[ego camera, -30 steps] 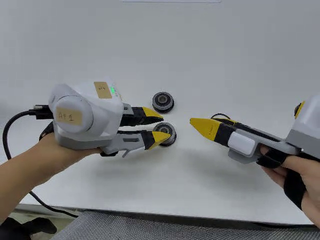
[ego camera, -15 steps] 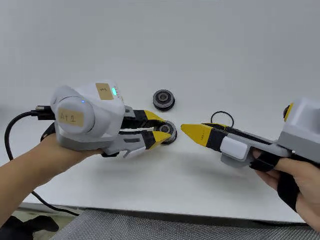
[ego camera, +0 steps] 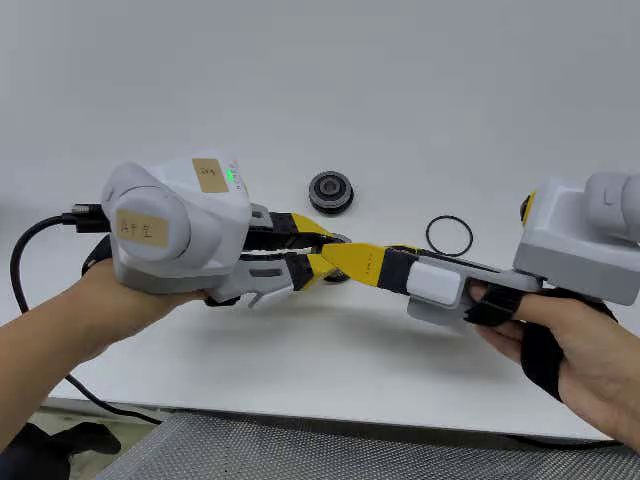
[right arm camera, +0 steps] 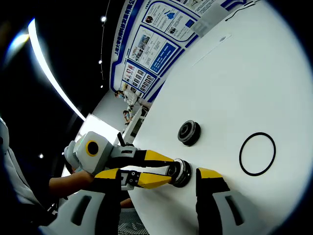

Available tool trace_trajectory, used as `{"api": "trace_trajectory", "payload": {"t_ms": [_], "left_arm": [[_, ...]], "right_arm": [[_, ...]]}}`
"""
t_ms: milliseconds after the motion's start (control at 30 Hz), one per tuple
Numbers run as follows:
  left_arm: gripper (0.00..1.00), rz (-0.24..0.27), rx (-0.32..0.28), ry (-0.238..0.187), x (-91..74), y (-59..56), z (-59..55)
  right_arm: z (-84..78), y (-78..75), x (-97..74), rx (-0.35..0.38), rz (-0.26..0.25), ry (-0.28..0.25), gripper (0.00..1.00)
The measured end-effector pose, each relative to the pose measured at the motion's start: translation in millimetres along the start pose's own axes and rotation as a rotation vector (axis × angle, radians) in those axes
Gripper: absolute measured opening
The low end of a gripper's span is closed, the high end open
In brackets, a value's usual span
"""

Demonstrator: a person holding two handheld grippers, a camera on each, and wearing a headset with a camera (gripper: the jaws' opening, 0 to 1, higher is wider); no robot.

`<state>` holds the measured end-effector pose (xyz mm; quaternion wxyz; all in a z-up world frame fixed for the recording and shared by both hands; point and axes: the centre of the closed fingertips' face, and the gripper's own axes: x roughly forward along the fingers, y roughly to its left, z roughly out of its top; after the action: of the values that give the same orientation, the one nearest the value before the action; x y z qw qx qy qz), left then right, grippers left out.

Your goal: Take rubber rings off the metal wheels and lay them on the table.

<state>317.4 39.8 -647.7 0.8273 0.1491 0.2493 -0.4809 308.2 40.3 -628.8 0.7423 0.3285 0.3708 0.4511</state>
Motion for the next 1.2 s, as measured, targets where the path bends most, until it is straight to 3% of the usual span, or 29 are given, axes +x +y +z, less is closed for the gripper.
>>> {"api": "trace_trajectory", "payload": {"t_ms": [333, 667, 733, 1200], "left_arm": [[0.13, 0.0, -0.007, -0.004, 0.5, 0.1, -0.8], [0.13, -0.003, -0.007, -0.003, 0.4, 0.1, -1.6], [0.13, -0.004, -0.006, -0.002, 0.6, 0.0, -1.6], [0.13, -0.001, -0.011, -0.004, 1.2, 0.1, -2.3]], "right_arm": [[-3.7, 1.6, 7.7, 0.028, 0.02, 0.055, 0.62], [-10.6, 2.2, 1.2, 0.061, 0.035, 0.098, 0.58], [-11.6, 5.5, -0.7, 0.078, 0.059, 0.1, 0.56], [-7.5, -0.4, -3.5, 0.105, 0.049, 0.058, 0.45]]}}
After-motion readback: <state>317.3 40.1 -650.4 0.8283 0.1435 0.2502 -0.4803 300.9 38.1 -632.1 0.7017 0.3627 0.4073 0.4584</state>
